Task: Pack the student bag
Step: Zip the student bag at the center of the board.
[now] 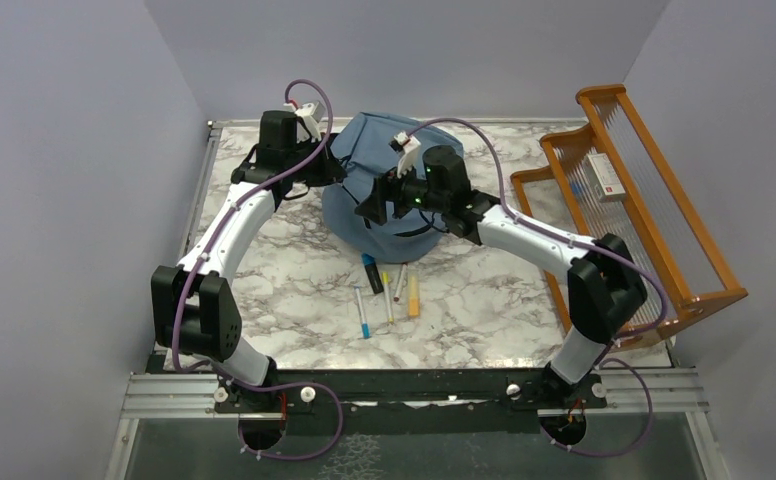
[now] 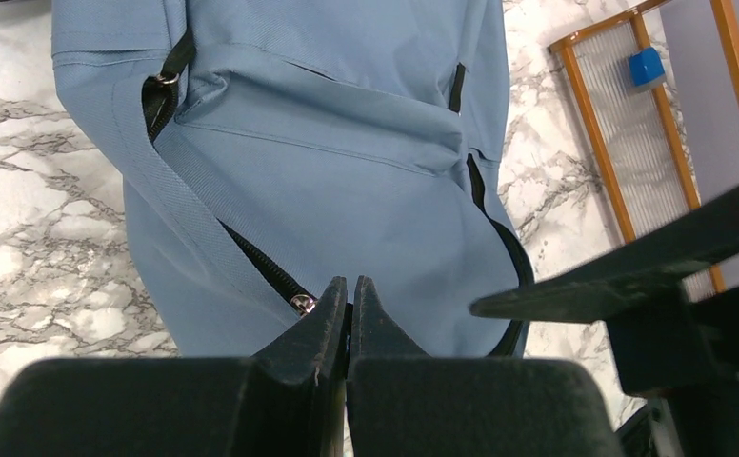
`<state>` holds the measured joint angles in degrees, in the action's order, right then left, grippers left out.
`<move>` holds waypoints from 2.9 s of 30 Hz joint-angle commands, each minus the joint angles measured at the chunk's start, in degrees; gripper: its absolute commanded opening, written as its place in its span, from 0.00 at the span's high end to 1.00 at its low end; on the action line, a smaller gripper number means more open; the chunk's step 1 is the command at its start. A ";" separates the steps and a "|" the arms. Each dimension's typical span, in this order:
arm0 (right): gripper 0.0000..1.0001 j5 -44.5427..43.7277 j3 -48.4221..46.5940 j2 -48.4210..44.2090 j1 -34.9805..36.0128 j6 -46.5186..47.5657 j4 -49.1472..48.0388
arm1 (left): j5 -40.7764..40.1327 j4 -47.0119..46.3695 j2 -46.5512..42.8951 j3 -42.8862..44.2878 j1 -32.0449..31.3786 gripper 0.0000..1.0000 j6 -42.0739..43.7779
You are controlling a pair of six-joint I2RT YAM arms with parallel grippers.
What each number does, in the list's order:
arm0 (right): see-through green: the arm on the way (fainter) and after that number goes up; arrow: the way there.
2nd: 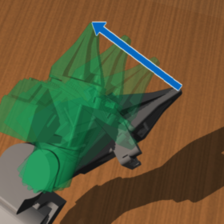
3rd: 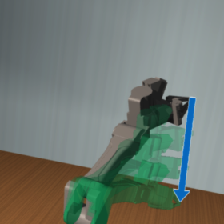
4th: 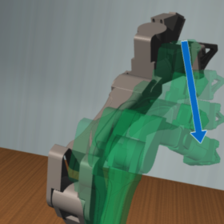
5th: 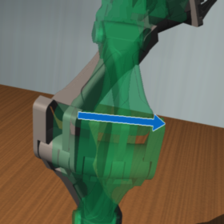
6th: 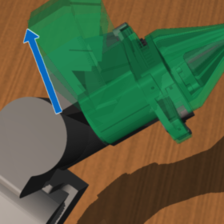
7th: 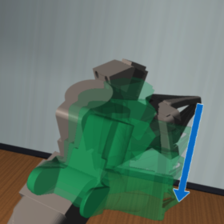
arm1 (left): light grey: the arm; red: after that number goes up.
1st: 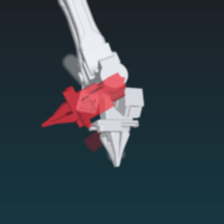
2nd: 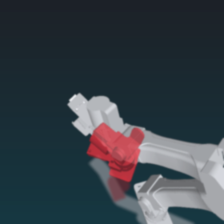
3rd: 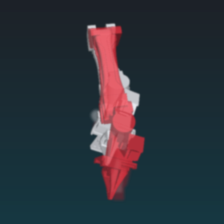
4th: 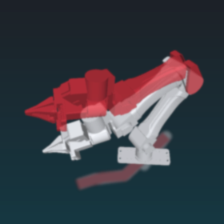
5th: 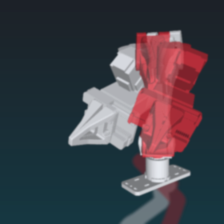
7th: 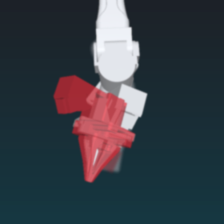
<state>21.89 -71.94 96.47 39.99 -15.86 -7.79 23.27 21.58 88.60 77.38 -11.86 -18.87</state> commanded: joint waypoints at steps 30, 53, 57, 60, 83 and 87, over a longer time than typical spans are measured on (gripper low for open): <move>1.00 3.85 -6.89 9.49 3.96 10.14 -2.39 | -5.98 1.71 3.33 5.21 1.25 1.00 -2.85; 1.00 13.05 -8.83 1.80 3.12 27.99 16.25 | -6.35 2.41 18.04 20.46 9.78 1.00 -1.34; 0.99 14.30 -8.31 0.99 2.76 29.83 17.74 | -6.02 2.41 22.66 24.28 9.97 1.00 -1.19; 0.99 15.94 -8.08 0.66 2.47 30.38 18.09 | -5.10 2.28 26.17 27.07 9.92 1.00 -0.99; 1.00 2.83 -14.36 4.20 1.87 19.85 11.76 | 8.04 -2.77 31.31 38.06 10.10 0.72 -4.53; 1.00 -2.10 -22.84 10.12 1.36 16.68 13.82 | 5.89 -3.01 26.70 36.38 11.23 0.54 -6.21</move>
<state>25.26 -85.43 102.69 41.54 5.87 7.97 29.78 22.44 121.60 113.38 -2.17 -23.07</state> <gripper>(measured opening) 0.036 0.354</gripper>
